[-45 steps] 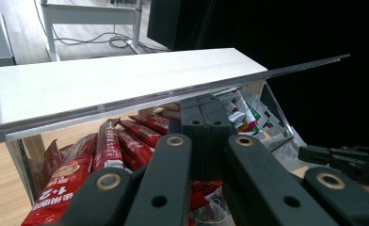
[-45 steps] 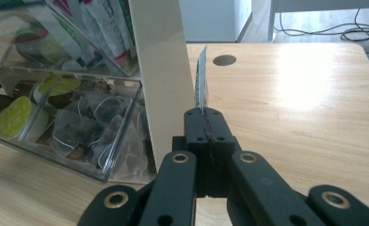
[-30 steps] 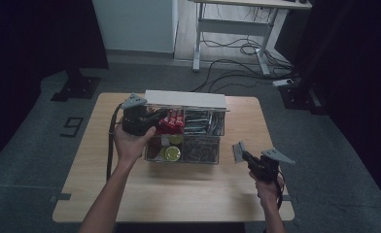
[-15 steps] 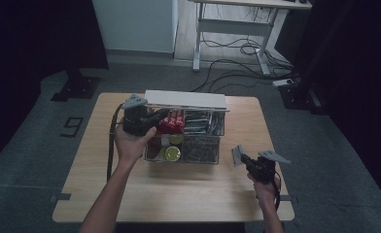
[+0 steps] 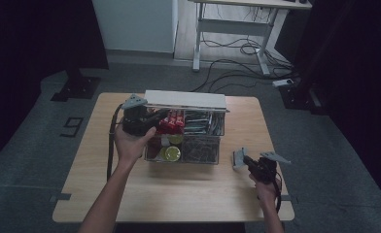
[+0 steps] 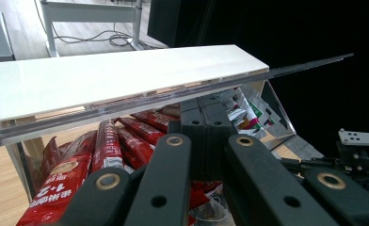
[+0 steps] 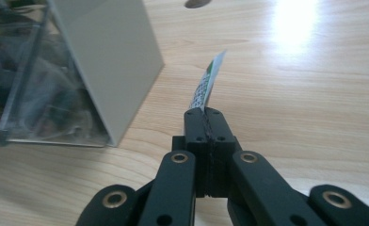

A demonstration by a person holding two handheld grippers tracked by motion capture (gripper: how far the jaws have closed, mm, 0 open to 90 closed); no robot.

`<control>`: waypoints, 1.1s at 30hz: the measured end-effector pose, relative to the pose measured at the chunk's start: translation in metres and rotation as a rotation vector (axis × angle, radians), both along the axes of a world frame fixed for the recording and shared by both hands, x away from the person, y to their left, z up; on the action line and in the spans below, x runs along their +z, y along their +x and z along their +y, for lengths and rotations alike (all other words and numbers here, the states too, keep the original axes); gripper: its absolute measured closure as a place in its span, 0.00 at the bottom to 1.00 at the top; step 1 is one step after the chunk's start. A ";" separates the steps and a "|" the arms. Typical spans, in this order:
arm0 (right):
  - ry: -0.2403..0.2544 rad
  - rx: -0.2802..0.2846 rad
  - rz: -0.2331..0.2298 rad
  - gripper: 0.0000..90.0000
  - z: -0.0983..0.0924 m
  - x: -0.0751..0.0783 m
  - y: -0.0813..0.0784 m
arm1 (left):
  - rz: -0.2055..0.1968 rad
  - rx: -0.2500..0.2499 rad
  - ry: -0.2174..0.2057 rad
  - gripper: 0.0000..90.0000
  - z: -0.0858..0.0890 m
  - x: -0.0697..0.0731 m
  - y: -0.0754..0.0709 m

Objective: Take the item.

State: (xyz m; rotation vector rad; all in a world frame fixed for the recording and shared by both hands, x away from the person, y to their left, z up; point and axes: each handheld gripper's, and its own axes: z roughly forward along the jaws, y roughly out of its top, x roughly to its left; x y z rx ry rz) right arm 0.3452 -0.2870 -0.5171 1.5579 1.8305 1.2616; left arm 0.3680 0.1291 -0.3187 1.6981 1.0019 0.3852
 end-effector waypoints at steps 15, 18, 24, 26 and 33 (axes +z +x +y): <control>-0.036 -0.068 0.058 0.93 -0.015 -0.015 0.005 | 0.002 -0.003 0.004 1.00 -0.001 -0.001 0.000; -0.059 -0.083 0.083 0.89 -0.016 -0.020 0.006 | 0.002 -0.003 0.004 1.00 -0.001 -0.001 0.000; -0.107 -0.113 0.127 0.79 -0.017 -0.026 0.009 | 0.001 -0.002 0.004 1.00 -0.001 -0.001 -0.001; -0.120 -0.123 0.134 0.74 -0.017 -0.027 0.010 | 0.001 -0.002 0.005 1.00 -0.001 -0.001 -0.001; -0.136 -0.148 0.121 0.61 -0.016 -0.024 0.008 | 0.001 -0.002 0.005 1.00 -0.002 -0.001 -0.001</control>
